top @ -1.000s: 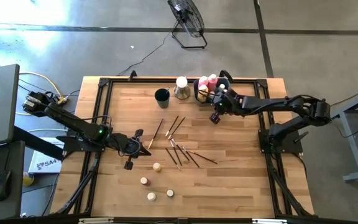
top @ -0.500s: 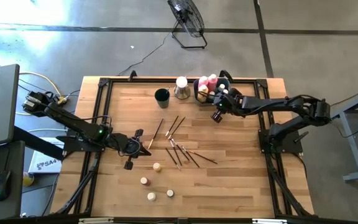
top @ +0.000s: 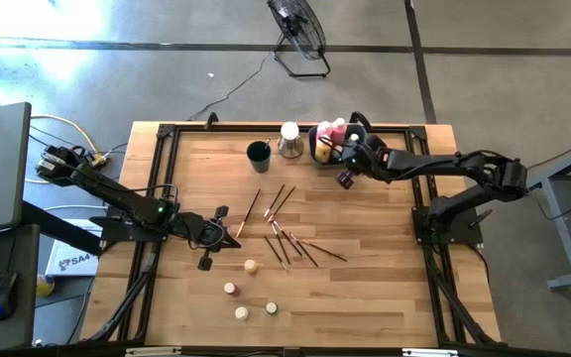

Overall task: Pick & Place Paint Supplies
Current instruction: Adjust the small blue paint bottle into the blue bin, then move the small yellow paint bottle to the center of the table

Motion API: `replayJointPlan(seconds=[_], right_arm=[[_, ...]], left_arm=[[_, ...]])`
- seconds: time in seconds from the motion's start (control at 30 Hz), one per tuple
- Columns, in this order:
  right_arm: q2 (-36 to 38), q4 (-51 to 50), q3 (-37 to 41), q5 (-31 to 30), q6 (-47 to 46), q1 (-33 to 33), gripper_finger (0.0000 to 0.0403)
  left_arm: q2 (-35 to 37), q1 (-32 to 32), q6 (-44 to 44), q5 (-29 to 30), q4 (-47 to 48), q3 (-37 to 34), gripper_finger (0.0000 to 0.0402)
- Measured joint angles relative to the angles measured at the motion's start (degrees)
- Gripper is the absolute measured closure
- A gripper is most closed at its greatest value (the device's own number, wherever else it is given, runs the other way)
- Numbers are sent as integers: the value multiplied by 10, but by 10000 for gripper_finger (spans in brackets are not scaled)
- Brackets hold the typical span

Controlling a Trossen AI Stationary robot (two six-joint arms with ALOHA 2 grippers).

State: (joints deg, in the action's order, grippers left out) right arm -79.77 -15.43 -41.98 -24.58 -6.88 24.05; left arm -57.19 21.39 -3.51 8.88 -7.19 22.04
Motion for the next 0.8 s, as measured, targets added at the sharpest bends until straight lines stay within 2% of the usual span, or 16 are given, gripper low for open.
replayJointPlan(seconds=[0.33,0.57,0.8], right_arm=[[0,16,0,12,12,20,401],[7,2,0,78,-2,14,401],[71,-76,0,128,-50,-37,401]], left_arm=[[0,0,1,0,3,0,396],[0,0,2,0,6,0,396],[0,0,1,0,6,0,396]])
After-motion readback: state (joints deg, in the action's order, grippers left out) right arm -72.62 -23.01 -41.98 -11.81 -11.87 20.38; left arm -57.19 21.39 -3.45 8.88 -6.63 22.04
